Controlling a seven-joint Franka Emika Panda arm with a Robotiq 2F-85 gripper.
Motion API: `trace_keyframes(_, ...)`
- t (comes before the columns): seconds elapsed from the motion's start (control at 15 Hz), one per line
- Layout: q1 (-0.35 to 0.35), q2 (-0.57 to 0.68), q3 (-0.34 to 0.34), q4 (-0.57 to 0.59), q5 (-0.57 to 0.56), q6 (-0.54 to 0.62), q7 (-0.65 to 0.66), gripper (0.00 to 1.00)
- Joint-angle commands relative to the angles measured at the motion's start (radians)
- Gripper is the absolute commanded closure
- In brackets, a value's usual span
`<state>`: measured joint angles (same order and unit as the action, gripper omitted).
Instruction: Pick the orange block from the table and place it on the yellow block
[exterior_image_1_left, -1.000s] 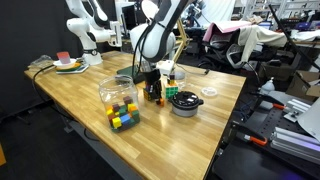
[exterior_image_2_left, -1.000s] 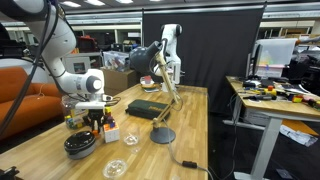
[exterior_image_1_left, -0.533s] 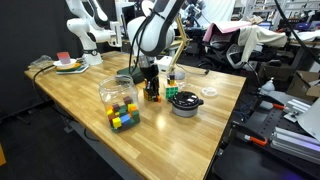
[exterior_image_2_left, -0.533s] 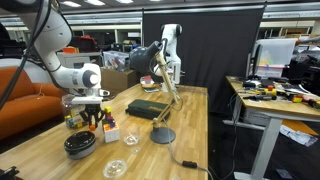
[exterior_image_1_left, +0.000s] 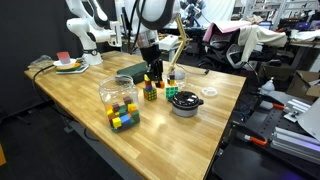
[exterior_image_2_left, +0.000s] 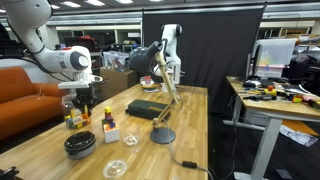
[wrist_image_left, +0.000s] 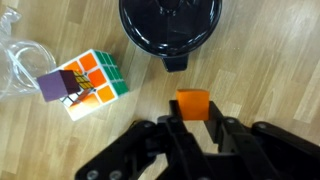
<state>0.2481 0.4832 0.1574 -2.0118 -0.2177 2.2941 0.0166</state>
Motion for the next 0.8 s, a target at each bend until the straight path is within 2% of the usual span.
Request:
trace_keyframes(0.0,0.027,-0.095,-0.035,-0.053,0.003,-0.029,0.161,0.93)
trace_keyframes(0.4,0.059,-0.156,-0.080,-0.054,-0.062,-0.039,0.460,0.93)
trace_keyframes(0.47,0.038,-0.134,-0.060,-0.036,-0.034,-0.032,0.385,0.93)
trace_keyframes(0.53,0.040,-0.136,-0.062,-0.036,-0.038,-0.032,0.398,0.71)
trace_keyframes(0.73,0.040,-0.132,-0.062,-0.036,-0.038,-0.031,0.397,0.71)
